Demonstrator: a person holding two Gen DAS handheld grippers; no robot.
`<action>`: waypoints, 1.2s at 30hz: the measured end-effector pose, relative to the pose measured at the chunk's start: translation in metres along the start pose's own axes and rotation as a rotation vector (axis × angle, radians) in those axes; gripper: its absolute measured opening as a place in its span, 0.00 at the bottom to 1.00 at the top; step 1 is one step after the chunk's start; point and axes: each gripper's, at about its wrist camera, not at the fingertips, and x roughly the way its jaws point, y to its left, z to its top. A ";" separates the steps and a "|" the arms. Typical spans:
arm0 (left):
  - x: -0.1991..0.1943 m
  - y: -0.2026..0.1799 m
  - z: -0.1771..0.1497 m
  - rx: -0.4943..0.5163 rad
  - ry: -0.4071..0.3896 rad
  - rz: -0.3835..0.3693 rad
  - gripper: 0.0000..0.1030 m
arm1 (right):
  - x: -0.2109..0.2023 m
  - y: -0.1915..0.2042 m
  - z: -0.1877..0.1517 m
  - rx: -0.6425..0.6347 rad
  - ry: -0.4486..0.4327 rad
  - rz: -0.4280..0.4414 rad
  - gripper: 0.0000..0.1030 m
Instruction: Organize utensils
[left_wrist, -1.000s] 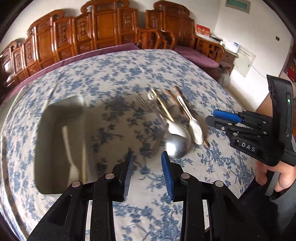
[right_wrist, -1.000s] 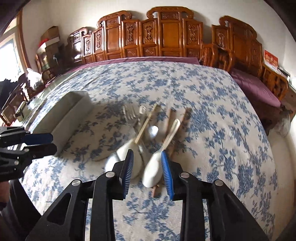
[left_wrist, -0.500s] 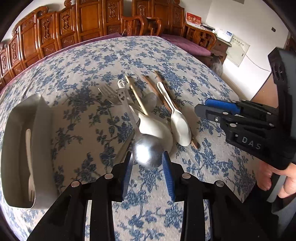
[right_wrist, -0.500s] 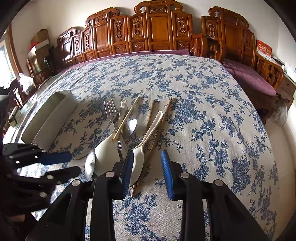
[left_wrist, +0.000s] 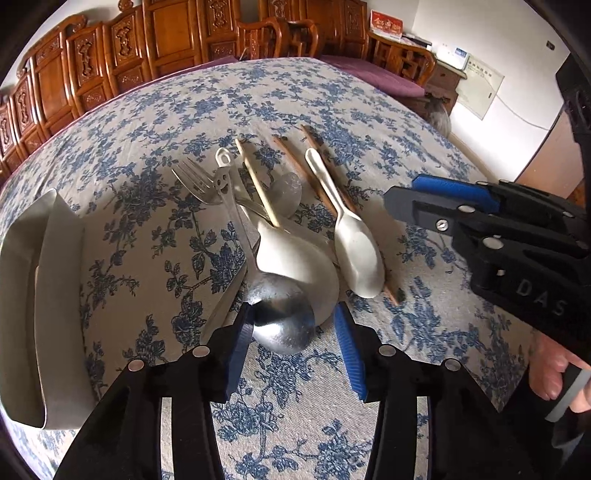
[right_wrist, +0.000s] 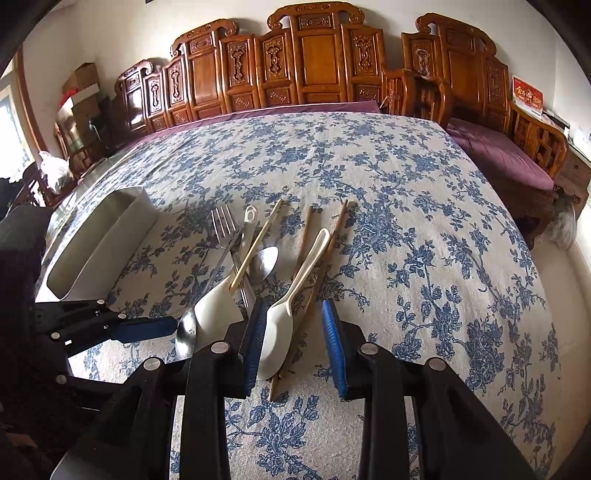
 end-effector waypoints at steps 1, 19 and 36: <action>0.001 0.000 0.000 -0.002 0.003 0.003 0.41 | 0.000 0.000 0.000 0.001 0.001 -0.002 0.33; -0.012 0.032 -0.006 -0.067 -0.026 0.018 0.28 | 0.002 0.002 0.000 -0.007 0.001 -0.007 0.33; -0.018 0.044 -0.004 -0.061 -0.056 0.111 0.14 | 0.007 0.006 -0.004 -0.019 0.019 -0.008 0.33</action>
